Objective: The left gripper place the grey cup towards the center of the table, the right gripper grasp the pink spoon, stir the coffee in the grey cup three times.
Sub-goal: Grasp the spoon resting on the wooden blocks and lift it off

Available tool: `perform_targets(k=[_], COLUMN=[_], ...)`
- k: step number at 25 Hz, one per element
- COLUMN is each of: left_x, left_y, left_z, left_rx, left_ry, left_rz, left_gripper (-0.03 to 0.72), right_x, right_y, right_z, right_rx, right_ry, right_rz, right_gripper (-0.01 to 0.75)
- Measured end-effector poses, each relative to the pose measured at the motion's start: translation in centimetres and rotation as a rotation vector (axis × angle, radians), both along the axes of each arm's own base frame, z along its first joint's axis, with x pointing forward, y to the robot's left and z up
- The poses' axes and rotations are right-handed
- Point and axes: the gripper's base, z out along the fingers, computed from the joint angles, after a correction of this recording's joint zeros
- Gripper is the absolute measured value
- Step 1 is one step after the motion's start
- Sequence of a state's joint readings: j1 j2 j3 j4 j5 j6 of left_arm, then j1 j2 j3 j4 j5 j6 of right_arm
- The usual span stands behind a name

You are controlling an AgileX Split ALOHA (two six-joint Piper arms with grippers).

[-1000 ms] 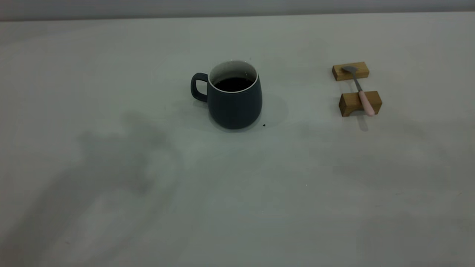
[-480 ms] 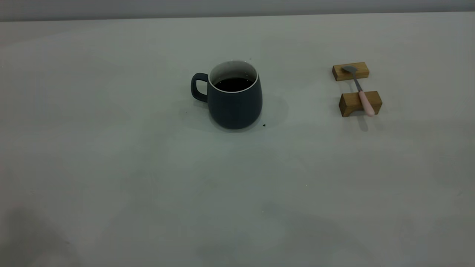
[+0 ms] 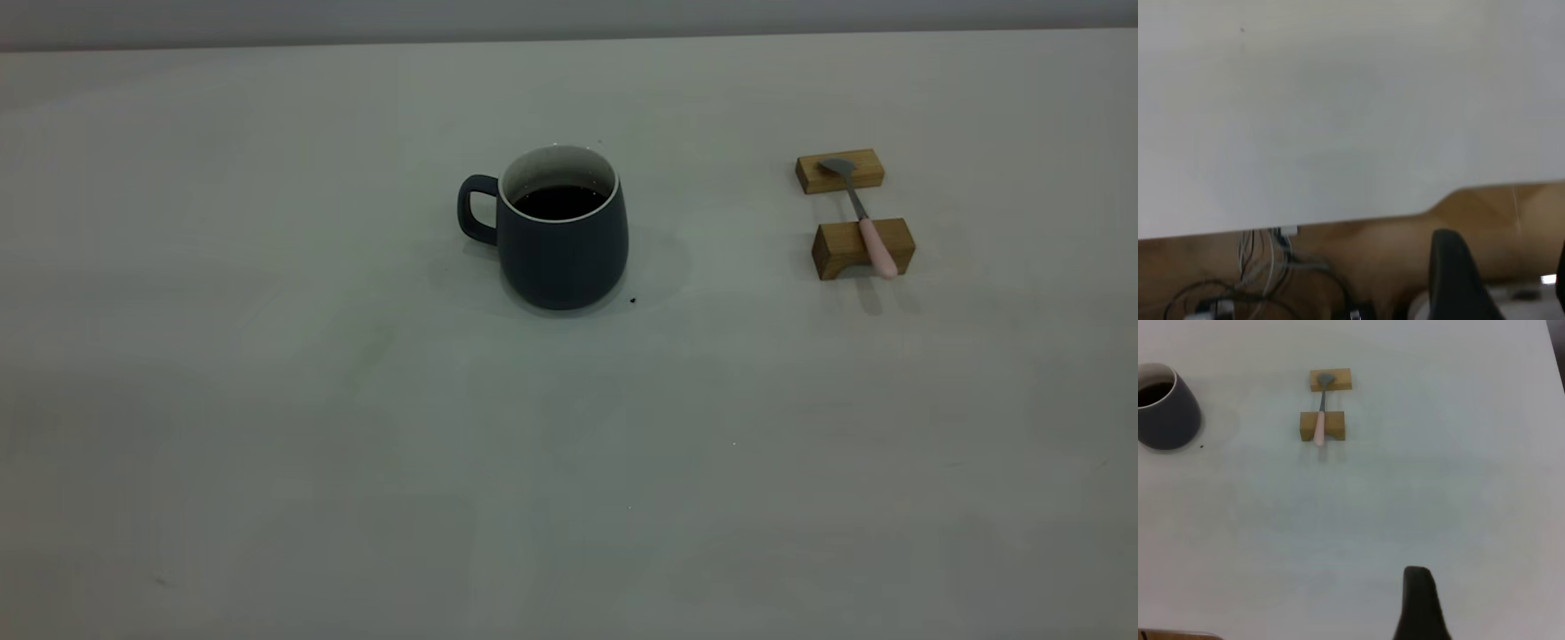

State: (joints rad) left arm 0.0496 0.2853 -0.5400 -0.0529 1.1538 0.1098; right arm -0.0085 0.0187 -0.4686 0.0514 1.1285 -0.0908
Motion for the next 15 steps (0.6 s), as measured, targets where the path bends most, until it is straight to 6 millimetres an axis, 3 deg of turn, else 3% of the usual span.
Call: perform_targets(k=[9,15], left_x=[-3.0,-3.8], left_y=[0.0,0.1], left_z=[-1.2,-1.3], left_rx=[0.004,0.001], left_ry=[-0.21,-0.271], left_rz=[0.035,0.071], left_gripper=[0.434,0.434], right_x=[0.0,0.0], right_y=[0.0,0.0], right_z=[0.0,0.0], right_rx=[0.0,0.0], right_ry=[0.0,0.0], right_rz=[0.0,0.0], right_gripper=[0.585,0.585])
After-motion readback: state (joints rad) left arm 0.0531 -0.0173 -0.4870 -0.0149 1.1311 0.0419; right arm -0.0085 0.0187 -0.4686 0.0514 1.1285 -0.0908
